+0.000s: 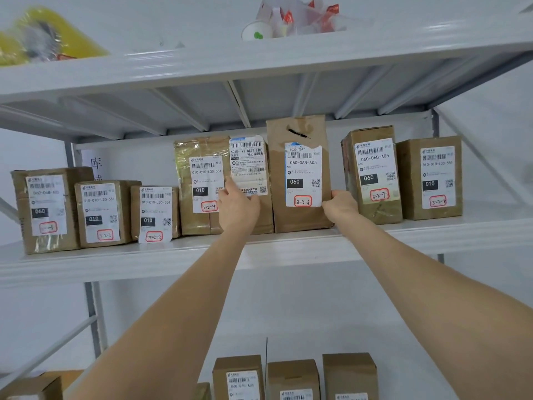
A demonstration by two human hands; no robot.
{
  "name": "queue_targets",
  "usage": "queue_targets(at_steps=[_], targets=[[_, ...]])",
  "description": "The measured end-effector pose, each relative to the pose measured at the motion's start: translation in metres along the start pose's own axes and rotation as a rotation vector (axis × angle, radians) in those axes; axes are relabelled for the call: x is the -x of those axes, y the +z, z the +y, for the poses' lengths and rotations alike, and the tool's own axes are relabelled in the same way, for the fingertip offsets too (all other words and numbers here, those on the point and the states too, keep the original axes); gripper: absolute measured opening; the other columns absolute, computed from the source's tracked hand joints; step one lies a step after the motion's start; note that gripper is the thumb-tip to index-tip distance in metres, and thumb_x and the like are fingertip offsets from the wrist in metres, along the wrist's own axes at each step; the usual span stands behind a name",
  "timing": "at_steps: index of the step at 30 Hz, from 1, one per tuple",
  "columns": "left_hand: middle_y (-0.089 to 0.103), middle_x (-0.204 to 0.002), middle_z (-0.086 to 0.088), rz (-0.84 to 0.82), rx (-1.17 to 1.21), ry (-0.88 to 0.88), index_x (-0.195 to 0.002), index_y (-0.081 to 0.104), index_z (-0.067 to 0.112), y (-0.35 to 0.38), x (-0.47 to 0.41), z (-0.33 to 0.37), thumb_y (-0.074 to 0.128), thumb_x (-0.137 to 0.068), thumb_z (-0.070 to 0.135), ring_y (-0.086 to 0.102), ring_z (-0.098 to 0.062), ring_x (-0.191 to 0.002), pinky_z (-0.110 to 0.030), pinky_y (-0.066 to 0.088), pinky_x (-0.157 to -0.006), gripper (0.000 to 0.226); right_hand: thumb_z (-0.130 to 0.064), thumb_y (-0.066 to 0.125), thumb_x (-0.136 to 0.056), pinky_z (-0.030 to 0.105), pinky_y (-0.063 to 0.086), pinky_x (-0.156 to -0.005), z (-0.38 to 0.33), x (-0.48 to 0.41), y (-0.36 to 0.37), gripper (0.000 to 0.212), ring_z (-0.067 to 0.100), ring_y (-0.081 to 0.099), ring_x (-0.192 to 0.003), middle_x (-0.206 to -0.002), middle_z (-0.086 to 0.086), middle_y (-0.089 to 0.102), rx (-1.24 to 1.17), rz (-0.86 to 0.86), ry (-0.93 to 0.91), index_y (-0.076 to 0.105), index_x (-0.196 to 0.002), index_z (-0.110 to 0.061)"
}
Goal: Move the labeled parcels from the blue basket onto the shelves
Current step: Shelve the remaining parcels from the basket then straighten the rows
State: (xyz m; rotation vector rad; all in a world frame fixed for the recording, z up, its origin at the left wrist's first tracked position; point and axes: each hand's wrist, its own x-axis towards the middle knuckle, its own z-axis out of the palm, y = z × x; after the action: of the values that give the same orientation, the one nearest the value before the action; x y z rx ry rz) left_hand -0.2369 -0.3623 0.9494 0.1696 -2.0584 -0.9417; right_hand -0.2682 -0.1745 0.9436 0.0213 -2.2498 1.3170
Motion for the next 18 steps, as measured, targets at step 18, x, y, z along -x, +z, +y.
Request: queue_targets(at_steps=[18], targets=[[0.040,-0.132,-0.013,-0.065,-0.004,-0.033,-0.142,0.029,0.011,-0.015,0.014,0.002,0.055,-0.088,0.022,0.050,-0.030,-0.112,-0.043,0.047,-0.088,0.061,-0.012,0.059,-0.088,0.041,0.040,-0.097,-0.014,0.036,-0.001,0.063,0.032,0.037,-0.128,-0.140,0.013,0.035,0.230,0.141,-0.065,0.027,-0.142,-0.012]])
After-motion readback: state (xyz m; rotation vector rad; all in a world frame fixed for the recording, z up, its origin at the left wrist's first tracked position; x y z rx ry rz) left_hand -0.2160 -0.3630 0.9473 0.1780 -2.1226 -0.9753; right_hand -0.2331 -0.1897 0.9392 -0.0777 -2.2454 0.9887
